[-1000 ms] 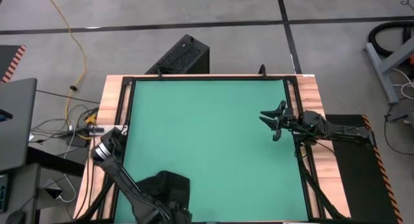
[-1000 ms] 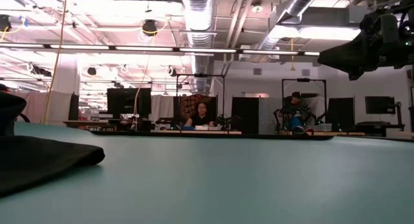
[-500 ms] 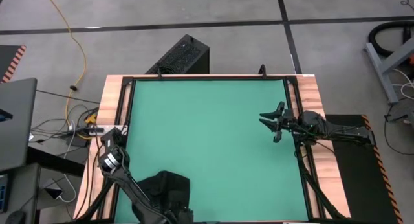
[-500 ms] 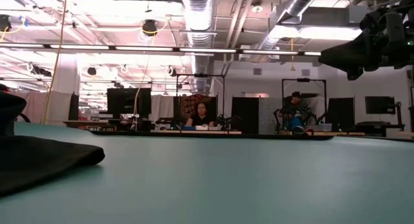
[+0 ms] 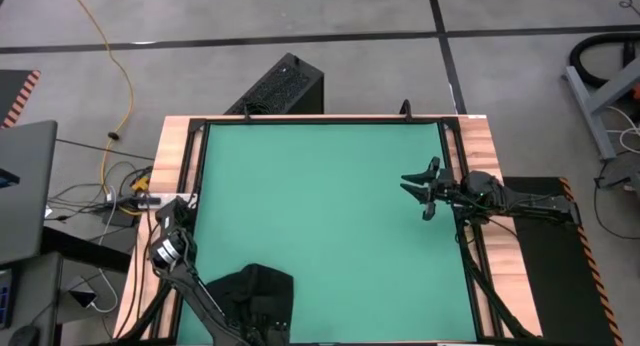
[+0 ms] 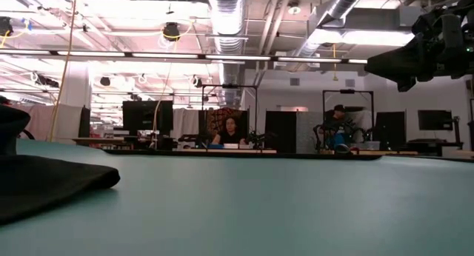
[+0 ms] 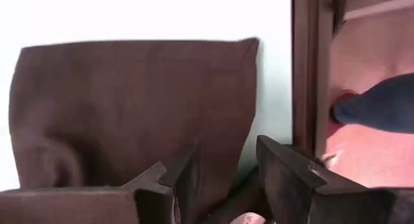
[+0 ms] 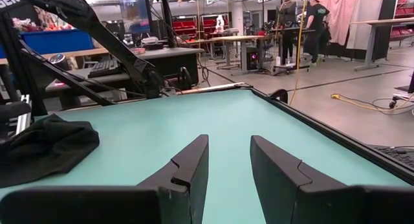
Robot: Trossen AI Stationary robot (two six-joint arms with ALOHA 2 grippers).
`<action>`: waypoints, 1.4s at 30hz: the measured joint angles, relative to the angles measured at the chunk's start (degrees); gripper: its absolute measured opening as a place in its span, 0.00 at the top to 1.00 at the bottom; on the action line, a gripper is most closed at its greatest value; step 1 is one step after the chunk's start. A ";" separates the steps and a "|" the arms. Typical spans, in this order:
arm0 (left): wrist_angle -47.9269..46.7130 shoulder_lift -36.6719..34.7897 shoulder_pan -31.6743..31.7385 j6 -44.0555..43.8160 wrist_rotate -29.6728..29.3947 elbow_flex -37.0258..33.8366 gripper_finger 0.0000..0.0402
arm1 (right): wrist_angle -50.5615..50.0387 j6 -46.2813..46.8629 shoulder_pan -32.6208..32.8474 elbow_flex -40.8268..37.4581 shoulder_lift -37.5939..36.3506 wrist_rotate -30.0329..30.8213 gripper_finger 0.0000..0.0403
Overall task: Roll towel
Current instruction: Fold the black towel
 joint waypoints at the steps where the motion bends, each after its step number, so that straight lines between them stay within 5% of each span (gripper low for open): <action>1: -0.09 0.04 -0.03 0.00 0.15 -0.52 0.65 | 0.00 0.00 0.00 0.00 0.00 0.00 0.65; 10: -0.50 0.07 0.49 0.93 -1.97 -3.13 0.69 | 0.02 0.02 0.00 0.00 0.00 0.02 0.65; 17: -5.58 0.05 2.52 -1.77 -3.32 -3.07 0.97 | 0.02 0.20 0.00 0.00 0.00 0.02 0.66; 25: -16.64 0.00 7.43 1.33 -16.67 11.00 1.00 | -0.07 0.39 0.00 0.00 0.00 -2.00 0.66; 30: -23.06 -0.22 10.66 10.55 -24.48 26.30 1.00 | -0.29 0.17 0.02 0.00 0.00 -5.66 0.66; 35: -14.37 -8.78 13.96 25.88 -23.59 22.12 1.00 | 0.47 -0.02 0.04 -0.10 0.24 -9.13 0.66; 42: -11.97 -14.74 19.55 37.59 -30.53 22.12 1.00 | 2.21 0.05 0.07 -0.22 0.33 -10.63 0.66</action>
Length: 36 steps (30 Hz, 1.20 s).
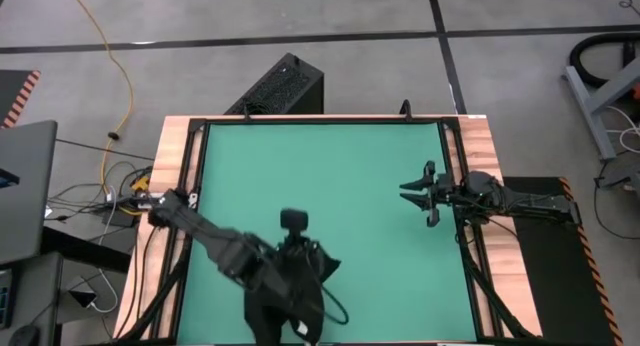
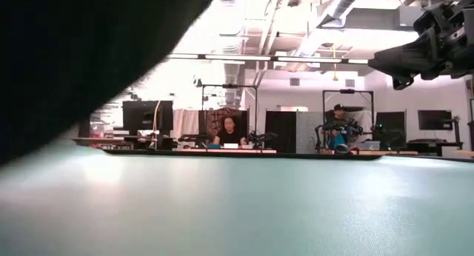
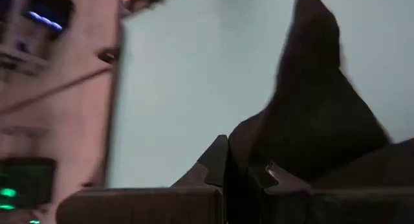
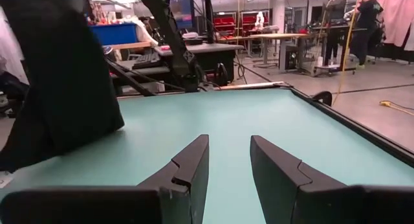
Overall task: Roll towel
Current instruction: Fold the black towel
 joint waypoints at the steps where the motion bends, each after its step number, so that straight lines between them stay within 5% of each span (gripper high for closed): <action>1: 0.99 -0.73 0.81 2.62 -0.64 -0.04 1.00 | 0.38 0.13 0.00 0.00 0.00 0.01 0.66; 5: 10.25 -2.91 4.98 13.28 0.27 -0.04 1.00 | 3.16 0.17 0.15 0.00 0.00 0.01 0.66; 12: 32.55 -4.84 13.00 29.73 14.68 -0.04 1.00 | 8.33 0.12 2.52 0.04 0.00 0.14 0.66; 22: 42.79 -6.50 21.06 29.20 44.62 0.44 1.00 | 8.35 -4.88 9.99 0.12 0.00 0.23 0.66; 27: 38.35 -8.38 22.90 29.30 43.05 2.10 1.00 | 5.48 -12.28 15.35 0.22 0.30 1.48 0.66; 36: 37.11 -8.77 25.63 26.31 33.62 2.12 1.00 | 2.29 -19.28 23.11 -0.48 9.48 17.65 0.66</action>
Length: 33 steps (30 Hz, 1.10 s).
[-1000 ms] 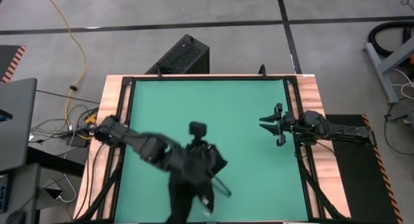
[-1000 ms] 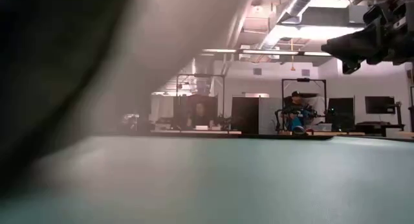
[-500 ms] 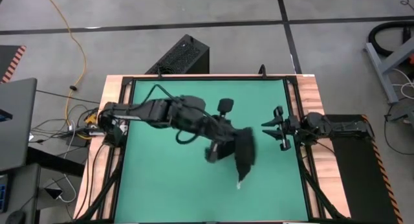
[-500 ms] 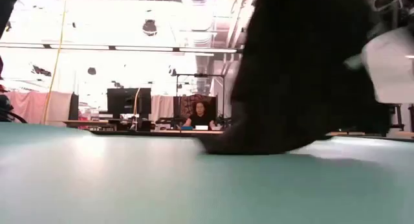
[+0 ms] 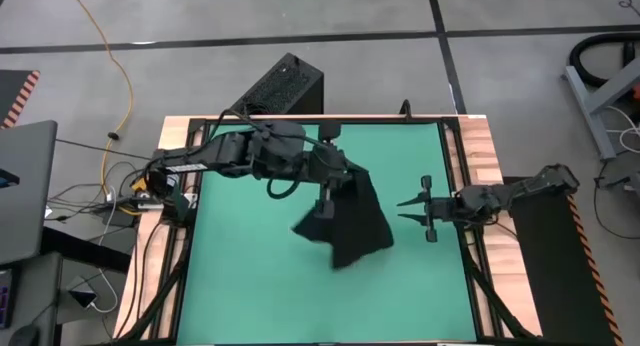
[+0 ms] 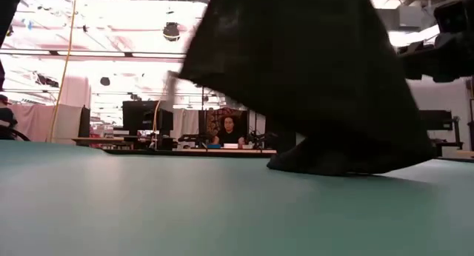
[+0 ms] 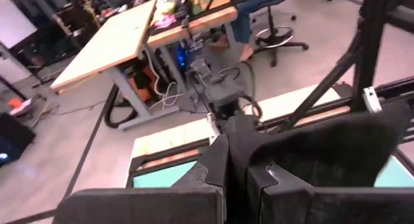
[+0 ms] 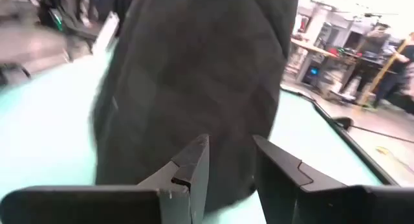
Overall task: Roll towel
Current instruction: Fold the black towel
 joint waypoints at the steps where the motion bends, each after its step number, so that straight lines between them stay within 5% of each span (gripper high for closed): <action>1: -0.21 0.00 0.24 -0.21 -0.37 -0.03 1.00 | 0.43 -0.72 0.80 -0.02 1.56 1.10 0.66; 17: -9.74 2.15 5.92 -15.84 -18.53 -0.20 1.00 | 26.79 -1.82 5.41 2.32 34.93 6.88 0.66; 25: -14.70 6.09 9.73 -23.54 -22.78 -0.20 1.00 | 29.69 -1.60 8.49 10.98 53.76 6.91 0.66; 33: -18.00 8.95 14.03 -29.42 -20.29 -0.24 1.00 | 29.23 -4.57 12.95 23.07 72.32 10.52 0.66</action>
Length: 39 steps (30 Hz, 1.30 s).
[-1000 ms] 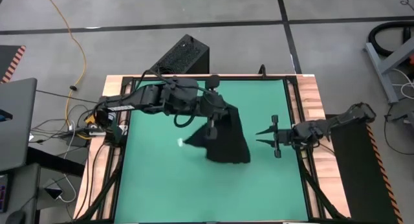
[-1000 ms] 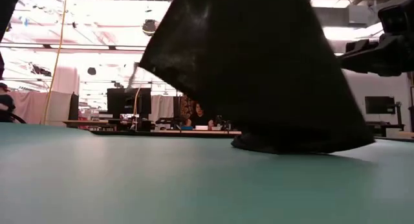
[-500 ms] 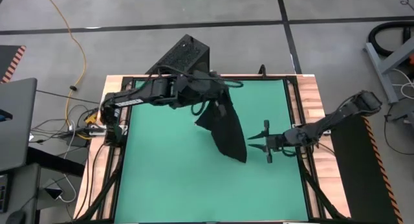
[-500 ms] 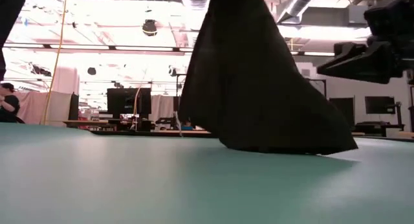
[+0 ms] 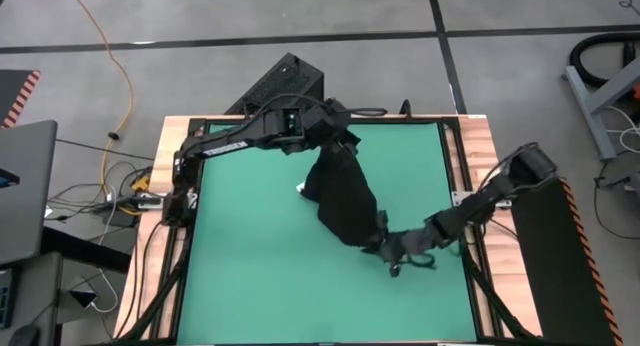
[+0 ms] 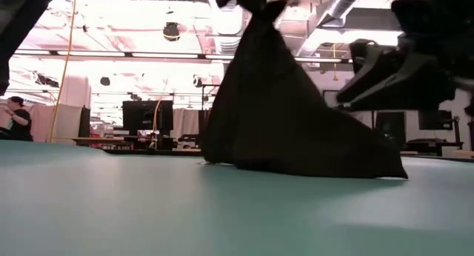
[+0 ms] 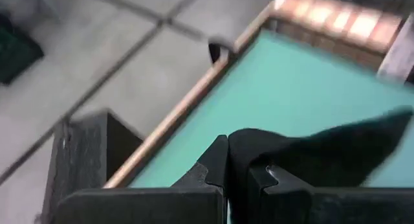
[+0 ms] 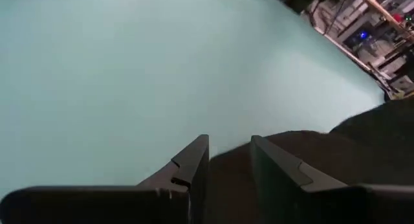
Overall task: Roll towel
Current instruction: Fold the black towel
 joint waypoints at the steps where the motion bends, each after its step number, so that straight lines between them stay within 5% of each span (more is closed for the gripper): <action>1: 0.71 0.57 0.27 0.01 0.69 0.02 1.00 | -0.22 -0.23 0.16 1.59 2.53 1.38 0.66; 7: 1.03 1.19 1.25 -1.06 2.66 0.15 1.00 | -0.61 -2.86 -0.48 14.60 17.14 14.00 0.66; 14: 0.25 0.99 1.41 -1.89 5.53 0.72 1.00 | -13.45 -1.34 -3.74 28.51 30.88 25.80 0.60; 21: -0.64 0.91 1.36 -1.06 6.90 0.72 1.00 | -19.66 2.38 -5.57 34.50 35.57 26.35 0.46; 28: -0.82 0.91 1.36 -1.23 9.05 0.72 1.00 | -22.56 7.68 -8.76 34.66 35.63 22.77 0.46; 34: -0.92 0.91 1.34 -1.06 11.16 0.72 1.00 | -29.18 13.71 -11.85 34.87 36.23 20.24 0.53; 39: -0.89 0.91 1.34 -1.08 11.64 0.72 1.00 | -32.23 17.95 -12.65 34.87 36.12 20.13 0.73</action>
